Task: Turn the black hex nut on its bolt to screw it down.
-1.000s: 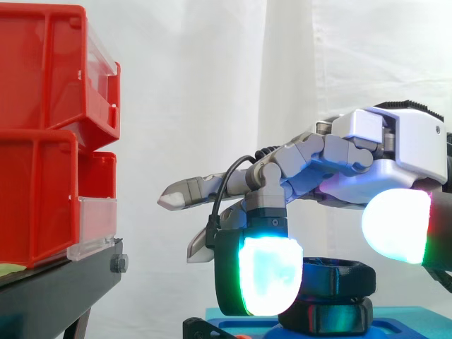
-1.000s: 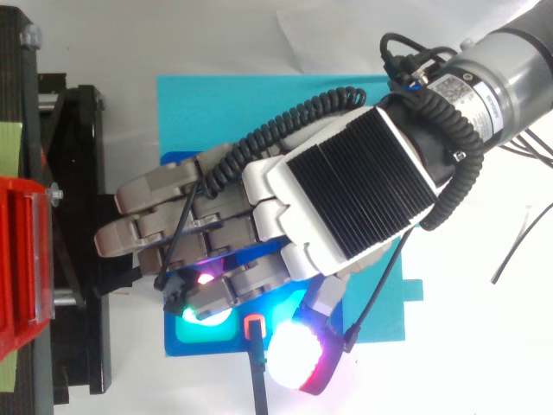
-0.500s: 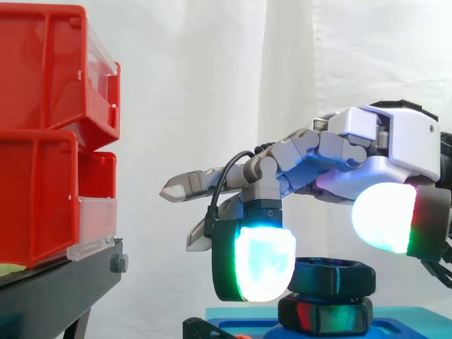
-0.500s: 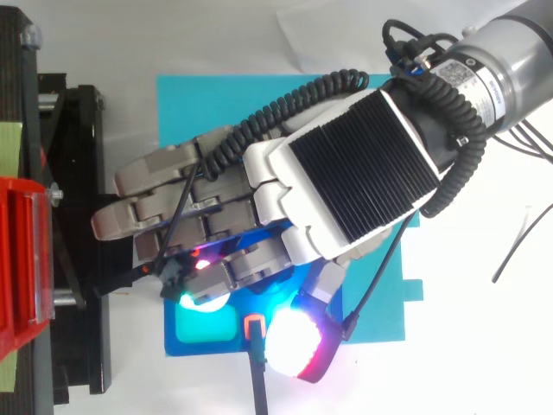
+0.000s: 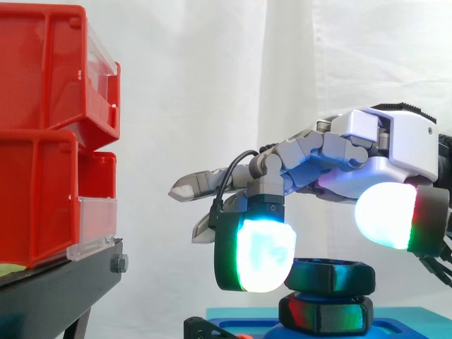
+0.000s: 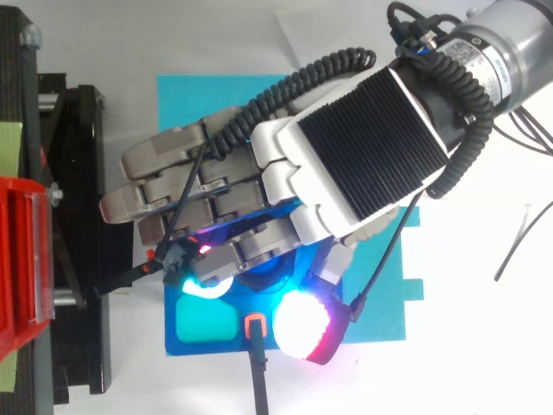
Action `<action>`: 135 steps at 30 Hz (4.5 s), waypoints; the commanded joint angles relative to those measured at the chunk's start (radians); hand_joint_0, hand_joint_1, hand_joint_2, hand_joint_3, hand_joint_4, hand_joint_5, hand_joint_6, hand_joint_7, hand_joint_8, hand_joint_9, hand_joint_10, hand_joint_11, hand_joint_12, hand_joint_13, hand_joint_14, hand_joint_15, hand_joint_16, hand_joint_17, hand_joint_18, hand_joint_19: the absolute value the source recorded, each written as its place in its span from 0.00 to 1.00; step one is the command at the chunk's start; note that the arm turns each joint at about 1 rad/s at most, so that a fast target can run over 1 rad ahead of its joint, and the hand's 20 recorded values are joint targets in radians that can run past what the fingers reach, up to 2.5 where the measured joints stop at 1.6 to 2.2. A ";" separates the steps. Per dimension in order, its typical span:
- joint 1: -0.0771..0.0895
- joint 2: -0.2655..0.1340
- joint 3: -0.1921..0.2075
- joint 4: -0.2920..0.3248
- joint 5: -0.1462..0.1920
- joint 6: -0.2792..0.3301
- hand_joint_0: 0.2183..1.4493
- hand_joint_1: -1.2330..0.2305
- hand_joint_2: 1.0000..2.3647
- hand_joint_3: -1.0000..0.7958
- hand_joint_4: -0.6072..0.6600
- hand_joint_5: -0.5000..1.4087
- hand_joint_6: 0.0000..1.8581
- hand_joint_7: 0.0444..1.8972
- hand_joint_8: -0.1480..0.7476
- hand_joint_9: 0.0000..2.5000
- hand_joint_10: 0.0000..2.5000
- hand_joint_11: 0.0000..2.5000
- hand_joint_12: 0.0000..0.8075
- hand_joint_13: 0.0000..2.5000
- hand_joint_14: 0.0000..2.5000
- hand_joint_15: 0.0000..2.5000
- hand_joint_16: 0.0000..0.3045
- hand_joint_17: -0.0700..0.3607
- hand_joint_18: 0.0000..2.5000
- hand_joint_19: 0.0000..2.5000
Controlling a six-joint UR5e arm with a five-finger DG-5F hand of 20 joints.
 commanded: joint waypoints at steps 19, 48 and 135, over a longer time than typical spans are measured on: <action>-0.083 0.000 0.017 0.034 -0.101 0.029 0.25 0.64 0.00 0.28 0.71 0.21 0.33 0.60 0.52 0.26 0.00 0.10 0.43 0.13 0.00 0.04 0.16 0.42 0.10 0.09; -0.025 0.000 0.087 0.032 -0.103 0.098 0.24 0.66 0.00 0.28 0.71 0.19 0.27 0.45 0.50 0.23 0.00 0.07 0.44 0.11 0.00 0.03 0.17 0.43 0.09 0.08; 0.009 -0.037 0.008 0.156 -0.066 0.018 0.24 0.67 0.00 0.28 0.74 0.21 0.27 0.60 0.51 0.23 0.00 0.08 0.44 0.11 0.00 0.03 0.16 0.42 0.07 0.08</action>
